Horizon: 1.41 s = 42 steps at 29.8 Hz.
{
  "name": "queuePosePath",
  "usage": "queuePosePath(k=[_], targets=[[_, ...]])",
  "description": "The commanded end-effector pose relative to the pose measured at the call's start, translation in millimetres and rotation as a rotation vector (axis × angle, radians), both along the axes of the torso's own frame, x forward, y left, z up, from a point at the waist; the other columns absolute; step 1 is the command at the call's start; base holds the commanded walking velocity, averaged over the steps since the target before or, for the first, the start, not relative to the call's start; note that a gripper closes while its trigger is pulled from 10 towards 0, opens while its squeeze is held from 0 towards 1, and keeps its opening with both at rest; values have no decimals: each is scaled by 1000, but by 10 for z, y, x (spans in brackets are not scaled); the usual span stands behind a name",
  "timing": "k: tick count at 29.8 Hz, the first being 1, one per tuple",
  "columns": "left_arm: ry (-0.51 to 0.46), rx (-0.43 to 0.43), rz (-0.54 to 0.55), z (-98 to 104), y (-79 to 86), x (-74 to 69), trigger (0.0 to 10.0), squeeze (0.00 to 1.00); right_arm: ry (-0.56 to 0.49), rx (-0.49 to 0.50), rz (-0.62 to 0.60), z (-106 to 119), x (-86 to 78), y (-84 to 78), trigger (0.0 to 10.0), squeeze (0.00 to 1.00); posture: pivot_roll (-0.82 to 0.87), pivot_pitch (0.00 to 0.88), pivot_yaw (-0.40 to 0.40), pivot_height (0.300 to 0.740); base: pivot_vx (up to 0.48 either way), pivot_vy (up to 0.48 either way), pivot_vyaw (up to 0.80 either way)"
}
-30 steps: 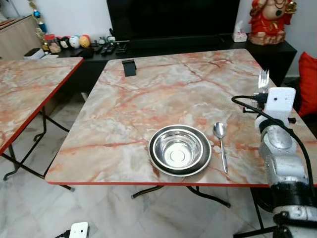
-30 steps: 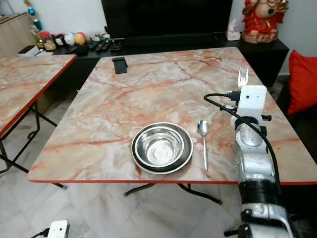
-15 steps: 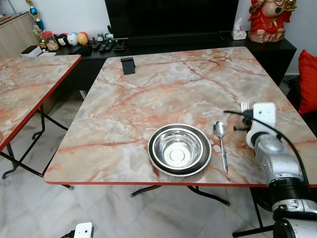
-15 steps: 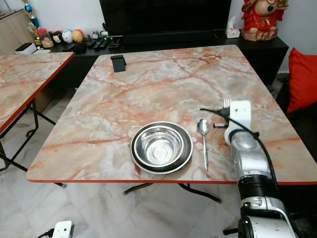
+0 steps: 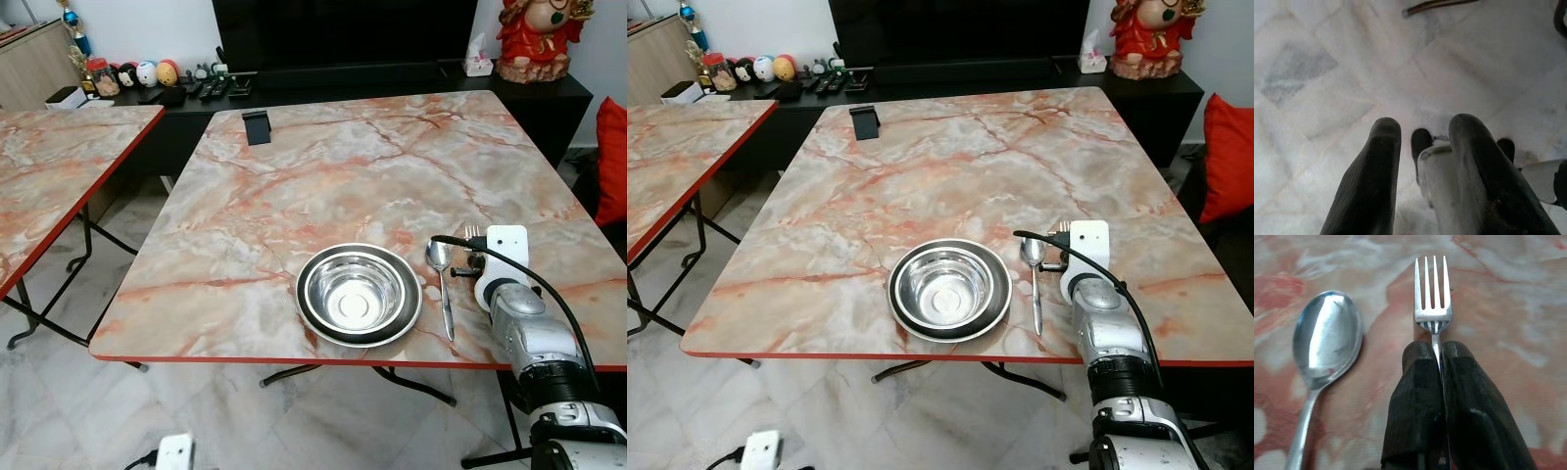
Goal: Setting the table
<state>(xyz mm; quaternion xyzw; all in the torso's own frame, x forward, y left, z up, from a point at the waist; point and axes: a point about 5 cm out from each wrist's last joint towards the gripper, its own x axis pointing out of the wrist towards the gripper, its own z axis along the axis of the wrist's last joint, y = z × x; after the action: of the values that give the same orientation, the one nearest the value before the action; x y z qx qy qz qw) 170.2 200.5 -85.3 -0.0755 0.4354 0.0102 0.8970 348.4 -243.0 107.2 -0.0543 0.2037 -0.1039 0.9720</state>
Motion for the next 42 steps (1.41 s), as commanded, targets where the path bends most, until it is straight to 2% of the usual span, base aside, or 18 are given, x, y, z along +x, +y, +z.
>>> queuePosePath(k=[1,14,25,36,42], targets=[[42,11,-6,-34,14,-65,10000,0,-11,15,1,8,26,39,10000,0,-109,0,102,740,0,0,0],[60,20,2,-54,13,-107,10000,0,-17,59,22,-72,61,218,10000,0,-98,0,106,740,0,0,0],[61,20,4,-56,53,-133,10000,0,-21,54,23,-80,72,221,10000,0,-98,0,108,740,0,0,0],[41,12,-8,-36,2,-69,10000,0,-23,27,1,-64,67,134,10000,0,-97,0,111,740,0,0,0],[60,18,-5,-60,48,-145,10000,0,-16,30,5,-84,57,141,10000,0,-98,0,114,740,0,0,0]])
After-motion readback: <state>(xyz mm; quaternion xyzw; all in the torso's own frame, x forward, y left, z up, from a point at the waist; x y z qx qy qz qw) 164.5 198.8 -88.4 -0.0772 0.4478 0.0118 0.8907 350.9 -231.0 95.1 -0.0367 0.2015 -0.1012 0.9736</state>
